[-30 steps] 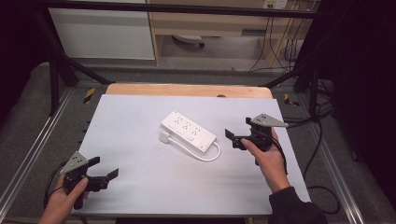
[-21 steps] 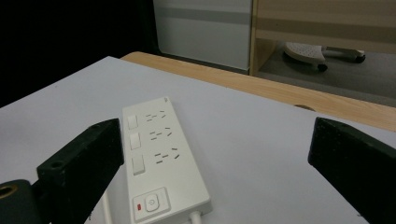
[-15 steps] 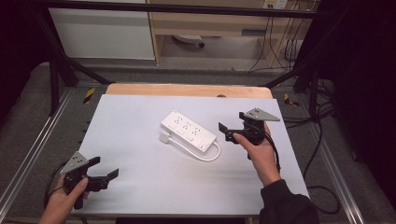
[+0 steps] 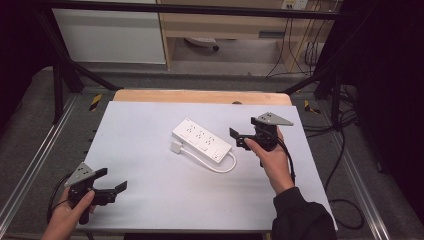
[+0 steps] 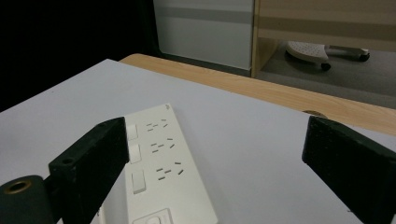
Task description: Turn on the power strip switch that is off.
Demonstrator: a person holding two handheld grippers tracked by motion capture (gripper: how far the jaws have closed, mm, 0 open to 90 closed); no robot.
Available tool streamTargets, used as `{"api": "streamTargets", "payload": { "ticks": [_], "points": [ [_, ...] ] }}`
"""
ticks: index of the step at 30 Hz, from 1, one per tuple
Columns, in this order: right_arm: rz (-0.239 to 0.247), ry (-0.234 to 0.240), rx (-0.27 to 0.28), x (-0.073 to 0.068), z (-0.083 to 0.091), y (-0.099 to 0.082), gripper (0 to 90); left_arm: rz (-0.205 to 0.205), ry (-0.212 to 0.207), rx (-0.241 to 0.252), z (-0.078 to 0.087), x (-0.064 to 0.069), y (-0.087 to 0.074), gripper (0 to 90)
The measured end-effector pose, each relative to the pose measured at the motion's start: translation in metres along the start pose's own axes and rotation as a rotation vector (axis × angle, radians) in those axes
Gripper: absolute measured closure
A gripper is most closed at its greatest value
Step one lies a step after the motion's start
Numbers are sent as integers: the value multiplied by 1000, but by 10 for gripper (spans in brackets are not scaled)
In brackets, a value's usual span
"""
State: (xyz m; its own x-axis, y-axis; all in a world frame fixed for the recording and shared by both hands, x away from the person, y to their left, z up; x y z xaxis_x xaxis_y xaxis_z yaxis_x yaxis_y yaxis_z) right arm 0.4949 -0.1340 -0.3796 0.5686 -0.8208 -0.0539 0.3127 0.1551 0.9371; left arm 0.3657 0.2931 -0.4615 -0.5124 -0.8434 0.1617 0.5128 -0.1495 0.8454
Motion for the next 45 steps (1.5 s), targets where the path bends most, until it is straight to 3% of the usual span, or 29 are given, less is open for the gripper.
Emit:
{"api": "streamTargets", "payload": {
  "ticks": [11, 25, 45],
  "points": [
    [-1, 12, -1, -5, -12, 2, 113, -2, -2, -5, 0, 0, -1, 65],
    [-36, 30, -12, -8, -27, -2, 151, -4, -3, -7, 0, 0, -1, 65],
    [-48, 61, -28, -17, -46, -8, 324, -6, -5, -10, -1, 0, -1, 65]
  ]
}}
Point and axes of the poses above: each handheld gripper's, and its own axes: z roughly backward along the jaws, y roughly out of its top, x roughly to its right, the point moved 7 cm from there along -z, roughly forward along the jaws, and after that the axes turned 3 degrees about z, right-handed, at the moved point
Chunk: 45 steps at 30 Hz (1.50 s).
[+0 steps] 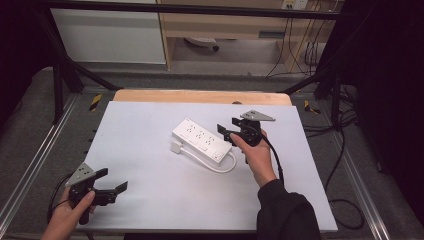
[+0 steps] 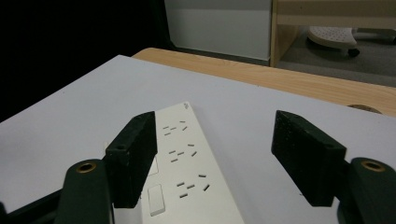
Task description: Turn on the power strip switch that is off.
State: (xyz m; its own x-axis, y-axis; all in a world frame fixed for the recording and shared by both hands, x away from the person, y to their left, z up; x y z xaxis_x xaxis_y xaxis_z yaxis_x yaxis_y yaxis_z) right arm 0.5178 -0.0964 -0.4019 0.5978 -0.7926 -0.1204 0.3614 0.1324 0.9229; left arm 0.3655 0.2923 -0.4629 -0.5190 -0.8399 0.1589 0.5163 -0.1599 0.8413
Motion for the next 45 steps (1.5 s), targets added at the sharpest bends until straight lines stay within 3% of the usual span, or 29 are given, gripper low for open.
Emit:
{"api": "streamTargets", "payload": {
  "ticks": [8, 18, 25, 33, 45],
  "points": [
    [9, -2, -11, -4, -6, -3, 407, -2, -1, -2, 0, 0, 0, 65],
    [35, -11, -15, -12, -14, -7, 593, -6, -2, -6, 0, 1, -1, 65],
    [67, 11, -22, -24, -23, -14, 710, -8, -4, -7, -1, 1, -1, 65],
    [66, 43, -36, -33, -31, -22, 764, -9, -3, -9, -1, 1, -1, 65],
    [79, 45, -51, -40, -39, -32, 847, -10, -4, -11, -1, 1, -1, 65]
  ]
}}
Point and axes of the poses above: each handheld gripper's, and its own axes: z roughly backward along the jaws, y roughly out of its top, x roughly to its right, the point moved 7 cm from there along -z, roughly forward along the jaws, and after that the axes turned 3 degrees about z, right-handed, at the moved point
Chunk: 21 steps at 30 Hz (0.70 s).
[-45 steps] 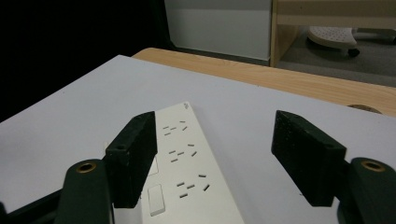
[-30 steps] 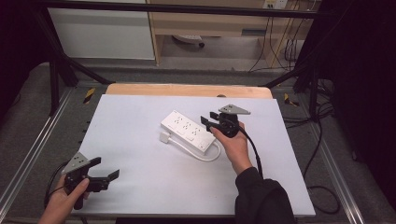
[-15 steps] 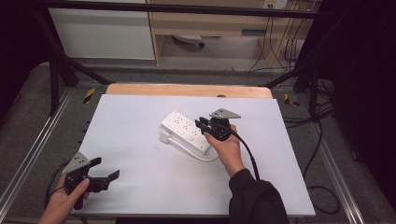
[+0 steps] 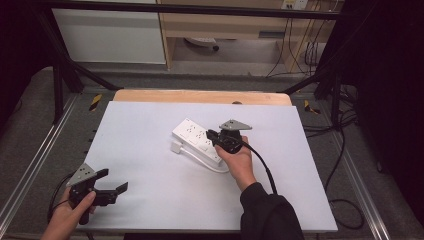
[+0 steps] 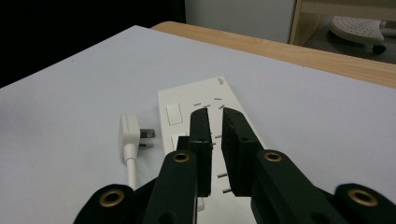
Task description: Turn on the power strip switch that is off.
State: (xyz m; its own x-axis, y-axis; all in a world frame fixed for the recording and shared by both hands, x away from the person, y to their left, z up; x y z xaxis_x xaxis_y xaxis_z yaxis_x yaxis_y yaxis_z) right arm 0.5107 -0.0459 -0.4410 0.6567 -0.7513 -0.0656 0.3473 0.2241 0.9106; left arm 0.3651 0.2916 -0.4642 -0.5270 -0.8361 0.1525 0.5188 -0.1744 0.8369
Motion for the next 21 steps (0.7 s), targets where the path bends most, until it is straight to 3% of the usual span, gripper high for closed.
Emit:
{"api": "streamTargets", "payload": {
  "ticks": [7, 21],
  "points": [
    [11, 10, -12, -6, -6, -6, 882, 1, 0, -1, 0, 0, 0, 65],
    [-22, 12, -42, -10, -12, -21, 900, 0, -1, -1, 0, 0, 0, 65]
  ]
}}
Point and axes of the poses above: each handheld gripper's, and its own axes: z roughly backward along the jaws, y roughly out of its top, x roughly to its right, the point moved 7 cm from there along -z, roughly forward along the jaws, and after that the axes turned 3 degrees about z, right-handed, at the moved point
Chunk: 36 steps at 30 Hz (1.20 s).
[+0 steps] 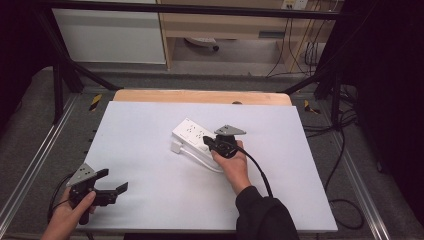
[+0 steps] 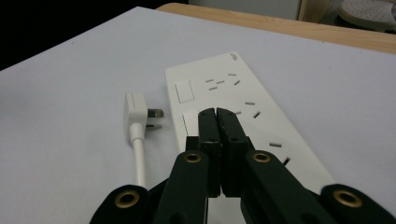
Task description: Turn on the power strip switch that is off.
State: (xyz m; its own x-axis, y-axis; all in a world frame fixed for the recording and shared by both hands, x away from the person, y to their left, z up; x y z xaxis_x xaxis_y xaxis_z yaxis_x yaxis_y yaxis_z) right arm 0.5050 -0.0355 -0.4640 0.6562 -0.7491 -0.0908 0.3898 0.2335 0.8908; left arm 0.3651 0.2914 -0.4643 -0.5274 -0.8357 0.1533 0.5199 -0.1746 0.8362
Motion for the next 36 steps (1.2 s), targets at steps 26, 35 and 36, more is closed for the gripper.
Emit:
{"api": "streamTargets", "payload": {
  "ticks": [26, 35, 36],
  "points": [
    [-19, 7, -16, -6, -2, -14, 900, -1, -1, -2, 0, 0, 0, 65],
    [-33, 4, -21, -6, -3, -16, 900, -2, 0, -2, 0, 0, 0, 65],
    [-34, 2, -23, -5, -3, -16, 900, -2, -1, -3, 0, 0, 0, 65]
  ]
}}
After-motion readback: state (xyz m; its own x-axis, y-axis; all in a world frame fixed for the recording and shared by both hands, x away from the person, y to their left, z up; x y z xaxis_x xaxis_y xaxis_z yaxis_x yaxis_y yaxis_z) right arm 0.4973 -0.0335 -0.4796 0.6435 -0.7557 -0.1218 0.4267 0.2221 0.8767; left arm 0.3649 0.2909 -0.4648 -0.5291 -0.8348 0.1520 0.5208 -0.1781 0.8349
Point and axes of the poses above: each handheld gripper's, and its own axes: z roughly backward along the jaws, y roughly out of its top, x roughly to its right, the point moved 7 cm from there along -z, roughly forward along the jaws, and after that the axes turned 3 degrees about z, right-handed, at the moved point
